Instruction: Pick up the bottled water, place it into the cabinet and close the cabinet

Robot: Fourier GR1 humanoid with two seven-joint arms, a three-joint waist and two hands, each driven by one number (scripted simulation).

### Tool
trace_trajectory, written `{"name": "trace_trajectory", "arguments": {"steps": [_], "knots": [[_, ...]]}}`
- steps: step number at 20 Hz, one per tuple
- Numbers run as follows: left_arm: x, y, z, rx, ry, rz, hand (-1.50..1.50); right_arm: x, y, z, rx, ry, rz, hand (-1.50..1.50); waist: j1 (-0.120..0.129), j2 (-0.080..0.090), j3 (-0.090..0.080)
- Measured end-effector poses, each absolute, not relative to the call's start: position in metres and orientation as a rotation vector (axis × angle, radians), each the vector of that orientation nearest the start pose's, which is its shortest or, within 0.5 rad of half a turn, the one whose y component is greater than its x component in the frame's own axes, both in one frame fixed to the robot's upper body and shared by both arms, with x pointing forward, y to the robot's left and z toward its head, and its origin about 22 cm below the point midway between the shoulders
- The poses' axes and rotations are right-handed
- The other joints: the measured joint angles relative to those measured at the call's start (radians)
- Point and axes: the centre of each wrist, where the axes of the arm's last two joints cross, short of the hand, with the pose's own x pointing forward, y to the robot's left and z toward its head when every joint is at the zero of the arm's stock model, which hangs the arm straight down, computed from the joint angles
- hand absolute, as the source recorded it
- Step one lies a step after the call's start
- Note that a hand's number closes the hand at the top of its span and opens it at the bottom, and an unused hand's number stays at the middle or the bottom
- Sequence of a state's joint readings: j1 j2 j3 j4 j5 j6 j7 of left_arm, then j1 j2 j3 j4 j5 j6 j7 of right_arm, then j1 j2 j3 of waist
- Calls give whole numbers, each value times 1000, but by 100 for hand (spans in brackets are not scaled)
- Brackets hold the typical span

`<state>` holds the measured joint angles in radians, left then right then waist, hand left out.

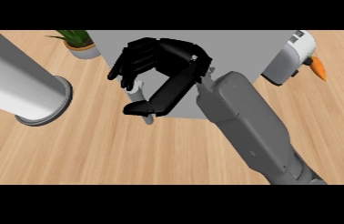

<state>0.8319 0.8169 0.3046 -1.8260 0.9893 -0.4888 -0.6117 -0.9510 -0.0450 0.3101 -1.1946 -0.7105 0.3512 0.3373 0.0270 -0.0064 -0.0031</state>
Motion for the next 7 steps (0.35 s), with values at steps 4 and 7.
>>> {"name": "trace_trajectory", "arguments": {"steps": [4, 7], "knots": [[57, 445, 88, -202, -1864, 72, -150, 369, -46, 184, 961, -1442, 758, -150, 7, 1, 1], [59, 443, 89, -210, -1864, 57, -150, 368, -46, 185, 951, -1453, 755, -150, 8, 1, 0]]}}
